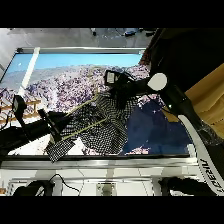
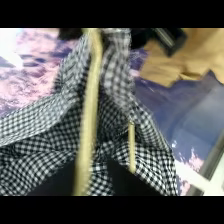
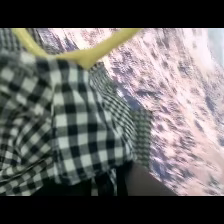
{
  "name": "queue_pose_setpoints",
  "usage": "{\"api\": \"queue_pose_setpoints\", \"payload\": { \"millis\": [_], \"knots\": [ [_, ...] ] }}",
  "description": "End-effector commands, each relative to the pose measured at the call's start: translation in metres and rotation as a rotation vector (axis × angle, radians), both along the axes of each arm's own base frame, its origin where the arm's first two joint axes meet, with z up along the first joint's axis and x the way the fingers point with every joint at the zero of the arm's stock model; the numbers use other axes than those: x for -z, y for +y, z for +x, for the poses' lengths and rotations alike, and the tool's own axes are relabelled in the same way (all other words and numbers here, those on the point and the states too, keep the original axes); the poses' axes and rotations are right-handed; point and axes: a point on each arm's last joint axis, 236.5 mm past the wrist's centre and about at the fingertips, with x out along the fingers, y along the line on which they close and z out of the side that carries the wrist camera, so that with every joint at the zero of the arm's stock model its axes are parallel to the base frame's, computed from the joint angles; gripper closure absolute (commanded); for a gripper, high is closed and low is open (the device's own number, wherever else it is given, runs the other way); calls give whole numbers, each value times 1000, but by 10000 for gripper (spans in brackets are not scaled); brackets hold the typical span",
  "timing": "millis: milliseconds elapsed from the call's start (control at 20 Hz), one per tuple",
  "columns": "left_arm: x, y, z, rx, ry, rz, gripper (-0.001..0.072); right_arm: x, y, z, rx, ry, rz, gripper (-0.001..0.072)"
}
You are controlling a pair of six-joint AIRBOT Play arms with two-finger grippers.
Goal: Fold the clothes and pants, and hang the long-sleeved shirts on hangers.
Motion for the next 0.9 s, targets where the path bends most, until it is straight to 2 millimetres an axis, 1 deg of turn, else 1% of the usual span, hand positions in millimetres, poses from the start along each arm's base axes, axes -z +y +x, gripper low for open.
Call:
{"api": "queue_pose_setpoints", "payload": {
  "millis": [0,100,200,250,300,350,400,450,500,550,650,750,850],
  "knots": [
    [-9,13,16,-118,36,-47,-13,5,-19,15,90,-7,-50,671],
    [-29,23,17,-180,-1,-78,-13,5,-29,22,130,5,-46,671],
    [-55,38,13,-243,-87,-87,-13,2,-39,28,161,8,-39,671],
    [-68,50,11,-298,-132,-94,-13,0,-45,32,186,9,-31,671],
    [-75,67,11,-374,-163,-84,-13,-2,-52,37,214,10,-22,671],
    [-77,82,9,-448,-171,-69,-13,-6,-61,44,257,16,-3,671],
    [-73,99,9,-520,-153,-48,-12,-9,-67,48,285,23,12,671],
    [-64,115,9,-593,-101,-40,-12,-14,-72,49,305,36,35,671],
    [-51,123,8,-627,-35,-37,-11,-20,-73,47,308,45,60,671],
    [-34,121,9,-609,38,-41,-11,-26,-73,45,309,47,82,671],
    [-1,104,10,-506,179,-91,-11,-44,-68,36,292,36,123,671],
    [23,89,22,-403,231,-151,-10,-64,-59,21,249,35,177,671],
    [49,77,35,-315,279,-146,-10,-86,-53,5,222,37,231,671]
  ]
}}
